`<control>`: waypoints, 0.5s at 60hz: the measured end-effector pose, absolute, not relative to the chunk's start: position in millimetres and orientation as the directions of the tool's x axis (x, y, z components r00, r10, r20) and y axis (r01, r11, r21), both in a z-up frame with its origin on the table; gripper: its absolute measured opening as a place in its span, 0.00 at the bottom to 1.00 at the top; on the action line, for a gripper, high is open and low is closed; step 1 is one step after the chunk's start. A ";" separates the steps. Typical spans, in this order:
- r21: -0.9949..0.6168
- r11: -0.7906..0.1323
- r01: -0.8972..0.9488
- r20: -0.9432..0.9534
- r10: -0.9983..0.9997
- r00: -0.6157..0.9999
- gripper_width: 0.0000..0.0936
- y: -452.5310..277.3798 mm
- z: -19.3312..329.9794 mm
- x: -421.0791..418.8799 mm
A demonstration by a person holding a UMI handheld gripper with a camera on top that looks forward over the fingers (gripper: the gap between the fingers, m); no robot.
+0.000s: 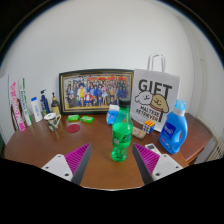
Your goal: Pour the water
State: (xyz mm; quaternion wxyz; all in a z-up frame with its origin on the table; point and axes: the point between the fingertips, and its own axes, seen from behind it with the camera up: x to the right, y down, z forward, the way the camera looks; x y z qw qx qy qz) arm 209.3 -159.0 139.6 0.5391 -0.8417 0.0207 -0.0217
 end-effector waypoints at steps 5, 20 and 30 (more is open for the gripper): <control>-0.913 -0.407 -0.021 0.003 -0.059 0.998 0.92 -125.2 120.0 226.4; -0.930 -0.368 0.010 0.029 -0.046 0.999 0.90 -50.1 78.6 249.2; -0.946 -0.323 -0.003 0.011 -0.041 0.999 0.58 -32.4 77.4 247.8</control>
